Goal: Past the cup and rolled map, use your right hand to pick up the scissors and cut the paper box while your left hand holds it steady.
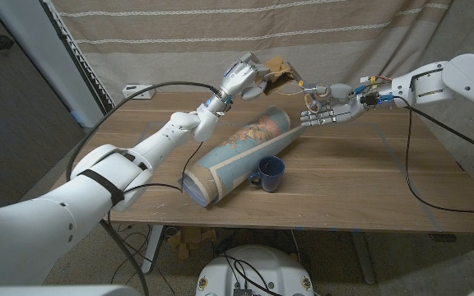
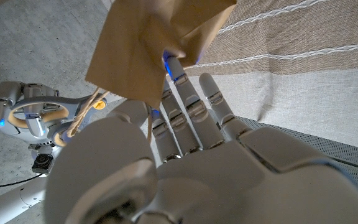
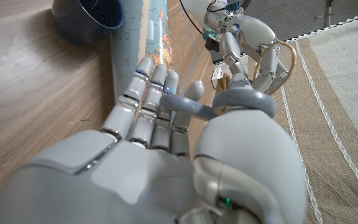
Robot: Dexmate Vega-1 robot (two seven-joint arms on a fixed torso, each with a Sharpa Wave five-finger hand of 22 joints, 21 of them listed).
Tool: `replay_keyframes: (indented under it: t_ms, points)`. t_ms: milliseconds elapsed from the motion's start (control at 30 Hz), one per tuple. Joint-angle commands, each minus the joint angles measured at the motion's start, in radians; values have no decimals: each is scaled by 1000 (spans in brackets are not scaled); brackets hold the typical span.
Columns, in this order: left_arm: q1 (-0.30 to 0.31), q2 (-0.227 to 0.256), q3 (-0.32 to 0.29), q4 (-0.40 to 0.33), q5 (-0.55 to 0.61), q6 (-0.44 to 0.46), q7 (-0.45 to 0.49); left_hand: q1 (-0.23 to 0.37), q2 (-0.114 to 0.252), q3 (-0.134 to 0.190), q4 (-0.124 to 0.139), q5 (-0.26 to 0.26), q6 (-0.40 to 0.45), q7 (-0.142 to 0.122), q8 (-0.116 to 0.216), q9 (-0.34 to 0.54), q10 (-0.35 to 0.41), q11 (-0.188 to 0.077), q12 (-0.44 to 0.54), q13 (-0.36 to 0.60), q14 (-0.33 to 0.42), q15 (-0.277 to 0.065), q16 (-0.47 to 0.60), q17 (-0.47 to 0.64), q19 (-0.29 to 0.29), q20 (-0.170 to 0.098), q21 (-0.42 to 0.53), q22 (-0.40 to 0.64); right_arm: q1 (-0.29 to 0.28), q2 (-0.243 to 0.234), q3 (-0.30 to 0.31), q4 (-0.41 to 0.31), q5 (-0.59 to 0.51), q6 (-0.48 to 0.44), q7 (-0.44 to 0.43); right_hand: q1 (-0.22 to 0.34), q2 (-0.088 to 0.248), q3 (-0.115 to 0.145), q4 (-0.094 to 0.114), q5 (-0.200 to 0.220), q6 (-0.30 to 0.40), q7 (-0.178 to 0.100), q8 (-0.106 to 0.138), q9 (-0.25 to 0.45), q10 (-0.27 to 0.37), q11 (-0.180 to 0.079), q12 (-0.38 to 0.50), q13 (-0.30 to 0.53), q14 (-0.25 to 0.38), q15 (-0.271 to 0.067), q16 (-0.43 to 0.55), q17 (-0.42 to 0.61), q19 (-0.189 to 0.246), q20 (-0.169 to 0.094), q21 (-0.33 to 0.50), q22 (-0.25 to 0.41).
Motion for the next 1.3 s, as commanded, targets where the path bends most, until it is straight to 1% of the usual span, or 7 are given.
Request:
replay_keyframes:
  t_ms: [33,367,767,900,1000,1133,1300]
  points:
    - [3,1,2,-4,2,-1,-1,8,11,22,17,5,20,-20,59,32,5,-6,5,2,0,-71,0,2,-7,-143,10,0,-11,1,12,-13,36,6,-77,42,15,10,4,0,24,-6,9,-10,155,-123,36,25,72,-146,31,34,36,-40,26,10]
    - [12,-1,0,-16,2,-7,-1,8,12,23,18,6,23,-19,59,25,6,-6,5,0,0,-71,0,2,-8,-144,12,-1,-46,-15,46,-43,57,35,-129,18,50,8,58,-14,199,-43,5,-125,254,-168,180,135,214,-191,184,161,78,-115,115,77]
    - [32,9,-4,-44,-6,0,-1,9,11,23,17,6,25,-20,63,26,7,-6,6,0,2,-71,0,2,-10,-144,14,-1,-98,-32,83,-78,88,74,-181,26,61,70,89,-46,318,-51,47,-107,351,-178,242,214,273,-200,501,450,53,-119,324,318]
    - [42,18,-3,-58,-11,8,-1,9,11,24,17,6,25,-19,63,25,7,-6,6,-1,1,-71,0,2,-10,-143,14,-2,-122,-37,100,-96,103,92,-213,65,66,107,75,-53,361,-43,82,-65,392,-180,279,258,304,-205,558,484,58,-119,392,385]
    - [48,26,-5,-70,-16,16,-1,9,11,24,17,6,24,-19,62,23,8,-6,6,-2,1,-71,-1,2,-11,-143,15,-2,-138,-40,111,-104,119,100,-241,155,58,163,29,-38,408,-19,152,41,438,-179,306,278,326,-208,596,496,73,-126,445,409]
    - [54,33,-14,-81,-27,34,-1,10,11,24,16,6,26,-19,64,23,9,-6,6,-2,0,-71,-1,1,-11,-144,16,-2,-163,-39,132,-119,144,119,-295,249,35,200,-12,9,456,0,155,97,525,-143,358,319,359,-210,668,549,79,-133,514,439]
    - [60,39,-27,-83,-43,55,-1,9,10,24,16,6,27,-19,63,19,8,-6,4,-5,0,-71,-1,1,-12,-143,16,-2,-192,-41,152,-132,168,145,-331,305,5,254,-15,99,498,22,130,137,536,-146,386,381,394,-210,744,716,101,-150,621,472]
